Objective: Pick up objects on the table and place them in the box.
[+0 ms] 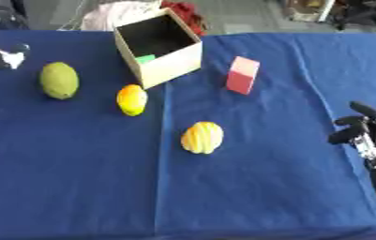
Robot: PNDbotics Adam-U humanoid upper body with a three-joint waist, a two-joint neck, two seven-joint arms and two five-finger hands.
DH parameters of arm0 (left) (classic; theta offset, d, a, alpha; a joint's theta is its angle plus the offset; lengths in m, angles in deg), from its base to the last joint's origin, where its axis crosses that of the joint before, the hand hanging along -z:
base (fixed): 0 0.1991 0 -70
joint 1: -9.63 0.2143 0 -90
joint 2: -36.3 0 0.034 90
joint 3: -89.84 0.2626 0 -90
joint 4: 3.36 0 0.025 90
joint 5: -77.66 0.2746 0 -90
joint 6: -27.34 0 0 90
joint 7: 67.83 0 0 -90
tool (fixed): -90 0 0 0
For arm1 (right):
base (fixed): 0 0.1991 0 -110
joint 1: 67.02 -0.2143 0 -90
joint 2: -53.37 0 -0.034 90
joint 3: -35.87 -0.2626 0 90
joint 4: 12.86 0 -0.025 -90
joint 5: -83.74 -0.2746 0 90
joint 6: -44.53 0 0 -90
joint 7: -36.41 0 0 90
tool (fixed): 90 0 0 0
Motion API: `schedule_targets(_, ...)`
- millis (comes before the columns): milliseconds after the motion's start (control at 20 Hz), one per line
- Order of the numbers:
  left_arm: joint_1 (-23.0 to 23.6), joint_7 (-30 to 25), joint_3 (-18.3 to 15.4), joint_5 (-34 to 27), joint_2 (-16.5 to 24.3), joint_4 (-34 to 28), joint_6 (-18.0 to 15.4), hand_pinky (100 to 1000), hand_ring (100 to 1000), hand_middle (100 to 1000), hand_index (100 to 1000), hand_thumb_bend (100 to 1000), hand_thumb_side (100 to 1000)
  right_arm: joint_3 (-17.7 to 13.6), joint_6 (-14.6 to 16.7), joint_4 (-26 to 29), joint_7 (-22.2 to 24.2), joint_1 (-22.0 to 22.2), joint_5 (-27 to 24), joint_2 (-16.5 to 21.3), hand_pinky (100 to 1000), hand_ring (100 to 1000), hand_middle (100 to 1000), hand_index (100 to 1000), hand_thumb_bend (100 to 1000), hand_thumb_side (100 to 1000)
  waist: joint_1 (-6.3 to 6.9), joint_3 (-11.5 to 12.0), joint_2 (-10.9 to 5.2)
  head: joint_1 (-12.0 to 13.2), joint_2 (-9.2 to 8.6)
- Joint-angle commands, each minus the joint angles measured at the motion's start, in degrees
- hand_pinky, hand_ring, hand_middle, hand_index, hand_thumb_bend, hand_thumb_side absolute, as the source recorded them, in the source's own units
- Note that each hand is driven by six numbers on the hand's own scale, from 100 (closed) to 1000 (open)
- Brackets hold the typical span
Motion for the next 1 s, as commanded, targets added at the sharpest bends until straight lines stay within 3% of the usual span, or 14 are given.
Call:
schedule_targets(50, -1.8, -2.4, 0.0, 2.1, -0.5, 2.1, -1.9, 840, 777, 788, 895, 154, 368, -0.1, 0.1, 0.6, 0.3, -0.3, -0.2, 1.2, 604, 562, 630, 879, 100, 473, 0.65, -0.2, -1.73, 0.2, 0.26)
schedule_targets(250, -2.2, -3.6, 0.3, 3.9, -1.9, 3.3, -3.1, 858, 798, 827, 943, 250, 375, 0.0, 0.1, 0.6, 0.4, -0.3, -0.3, 1.2, 604, 561, 629, 878, 100, 474, 0.58, -0.5, -1.73, 0.5, 0.26)
schedule_targets(600, -2.4, -2.2, -0.1, 9.4, -3.8, 5.5, -1.8, 878, 821, 855, 975, 391, 295, 0.0, 0.1, 0.6, 0.4, -0.3, -0.5, 1.1, 605, 561, 628, 875, 100, 478, 0.49, -0.7, -1.57, 0.9, 0.26)
schedule_targets(900, -2.3, -3.1, -0.4, 11.0, -4.8, 7.7, -1.8, 880, 825, 873, 1000, 447, 463, 0.1, 0.0, 0.6, 0.5, -0.3, -0.6, 1.1, 605, 561, 628, 873, 100, 482, 0.4, -1.1, -1.35, 1.2, 0.26)
schedule_targets(1000, -2.2, -2.3, -0.7, 12.5, -5.1, 8.3, -0.8, 869, 813, 865, 1000, 480, 416, 0.1, 0.0, 0.6, 0.5, -0.3, -0.7, 1.1, 605, 561, 627, 871, 100, 485, 0.38, -1.2, -1.27, 1.2, 0.26)
